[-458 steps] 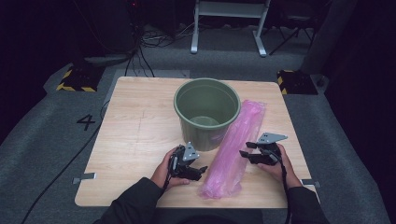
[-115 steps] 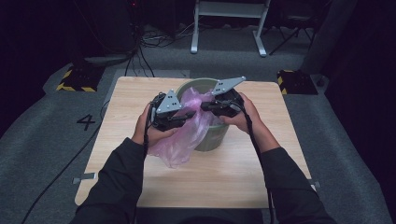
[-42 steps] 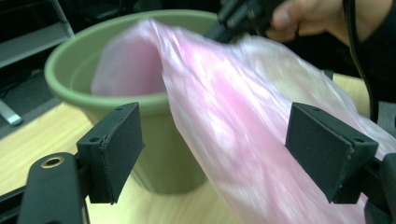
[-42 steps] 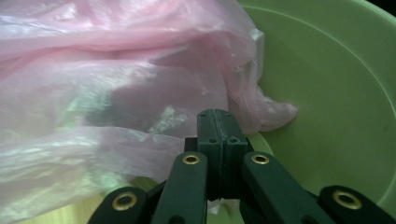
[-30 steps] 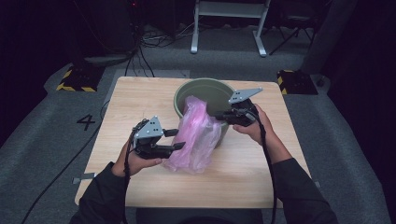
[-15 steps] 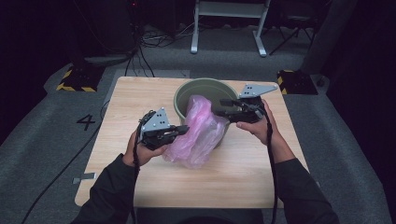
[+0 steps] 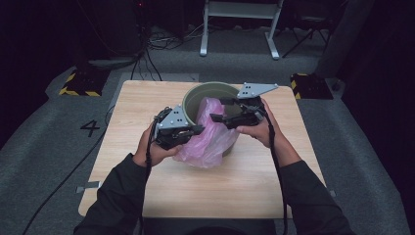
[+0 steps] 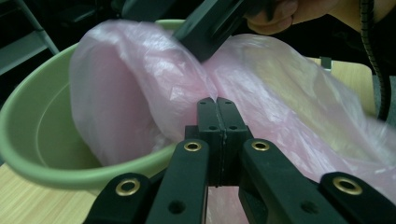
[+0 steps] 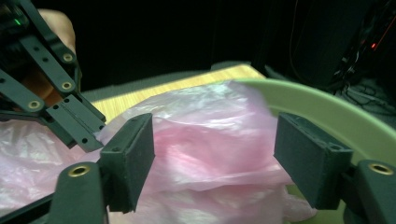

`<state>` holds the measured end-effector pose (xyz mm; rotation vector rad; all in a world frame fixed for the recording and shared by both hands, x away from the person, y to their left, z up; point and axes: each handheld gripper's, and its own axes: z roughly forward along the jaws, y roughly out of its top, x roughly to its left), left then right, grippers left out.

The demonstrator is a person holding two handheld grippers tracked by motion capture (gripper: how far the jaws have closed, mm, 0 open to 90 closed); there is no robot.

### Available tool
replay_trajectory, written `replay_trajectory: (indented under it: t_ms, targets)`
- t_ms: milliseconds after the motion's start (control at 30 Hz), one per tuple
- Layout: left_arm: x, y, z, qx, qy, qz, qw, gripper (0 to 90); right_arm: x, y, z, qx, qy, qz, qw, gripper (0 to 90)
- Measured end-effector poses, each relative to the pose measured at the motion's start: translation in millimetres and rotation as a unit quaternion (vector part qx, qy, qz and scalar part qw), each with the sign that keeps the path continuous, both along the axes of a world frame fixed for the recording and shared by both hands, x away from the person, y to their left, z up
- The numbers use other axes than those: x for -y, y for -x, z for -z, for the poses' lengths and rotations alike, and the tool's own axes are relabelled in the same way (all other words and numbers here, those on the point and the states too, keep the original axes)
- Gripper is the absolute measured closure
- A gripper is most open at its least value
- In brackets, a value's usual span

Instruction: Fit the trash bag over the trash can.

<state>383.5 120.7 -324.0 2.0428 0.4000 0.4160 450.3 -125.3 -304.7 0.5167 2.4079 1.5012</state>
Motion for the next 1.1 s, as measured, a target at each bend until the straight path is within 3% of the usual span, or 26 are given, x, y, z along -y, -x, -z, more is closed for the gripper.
replay_trajectory:
  t_ms: [67,100,167,200,233,300,333,367,433,467,600,633,667,700,967,1033,1067,1100]
  targets:
    - [2.8,-2.0,0.8,-0.001,-0.003,0.001,1.0,90.0,-4.1,-3.1,4.4,-0.01,0.029,-0.005,0.9995,49.7]
    - [3.4,-3.0,1.2,-0.001,-0.002,0.003,1.0,90.0,-5.2,-4.5,6.6,-0.015,0.04,-0.009,0.999,60.7]
    - [3.5,-4.0,1.6,-0.002,0.005,0.002,1.0,88.8,-5.7,-6.7,10.2,-0.023,0.052,-0.026,0.998,75.1]
    - [2.8,-4.0,1.4,-0.002,0.009,0.0,1.0,85.3,-5.7,-7.1,11.5,-0.023,0.056,-0.03,0.9977,80.2]
    - [0.1,-2.3,0.3,0.001,0.022,0.003,0.9998,75.2,-5.1,-8.2,13.1,-0.026,0.064,-0.03,0.9972,87.1]
    - [-1.5,-0.6,-0.5,0.004,0.027,-0.006,0.9996,63.9,-3.2,-8.8,13.8,-0.024,0.065,-0.026,0.9972,90.0]
    - [-4.0,1.6,-1.2,0.006,0.035,-0.008,0.9993,63.9,-3.2,-8.8,13.8,-0.024,0.065,-0.026,0.9972,90.0]
    - [-10.6,7.5,-2.7,0.013,0.05,-0.014,0.9986,55.9,-0.1,-9.0,14.5,-0.023,0.064,-0.025,0.9974,90.0]
    - [-18.0,13.6,-3.8,0.016,0.059,-0.027,0.9978,45.1,3.0,-9.6,15.6,-0.023,0.067,-0.015,0.9974,90.0]
    - [-18.0,13.6,-3.8,0.016,0.059,-0.027,0.9978,43.0,4.6,-10.4,16.3,-0.025,0.067,-0.011,0.9974,90.0]
    - [-38.3,26.9,-5.8,0.02,0.095,-0.043,0.9944,31.8,7.0,-11.4,17.5,-0.022,0.073,-0.001,0.9971,90.0]
    - [-47.5,34.3,-5.9,0.02,0.112,-0.038,0.9928,29.0,8.1,-11.9,18.1,-0.024,0.072,-0.001,0.9971,90.0]
    - [-47.5,34.3,-5.9,0.02,0.112,-0.038,0.9928,28.1,8.7,-12.2,18.2,-0.025,0.071,0.003,0.9972,90.0]
    - [-52.5,41.6,-4.2,0.009,0.126,-0.018,0.9919,26.8,9.6,-12.5,18.3,-0.024,0.071,0.005,0.9972,90.0]
    - [-40.2,60.2,9.7,-0.002,0.116,0.021,0.993,22.1,14.4,-11.0,19.0,-0.017,0.072,0.021,0.997,90.0]
    - [-34.3,59.6,13.6,-0.009,0.114,0.017,0.9933,22.1,15.0,-10.1,19.2,-0.012,0.076,0.026,0.9967,88.8]
    - [-30.6,58.5,15.8,-0.009,0.106,0.013,0.9943,24.3,15.7,-9.5,19.0,-0.011,0.076,0.025,0.9967,88.7]
    - [-22.5,56.3,19.5,-0.002,0.082,-0.009,0.9966,27.1,17.4,-8.3,18.4,-0.008,0.075,0.03,0.9967,86.7]
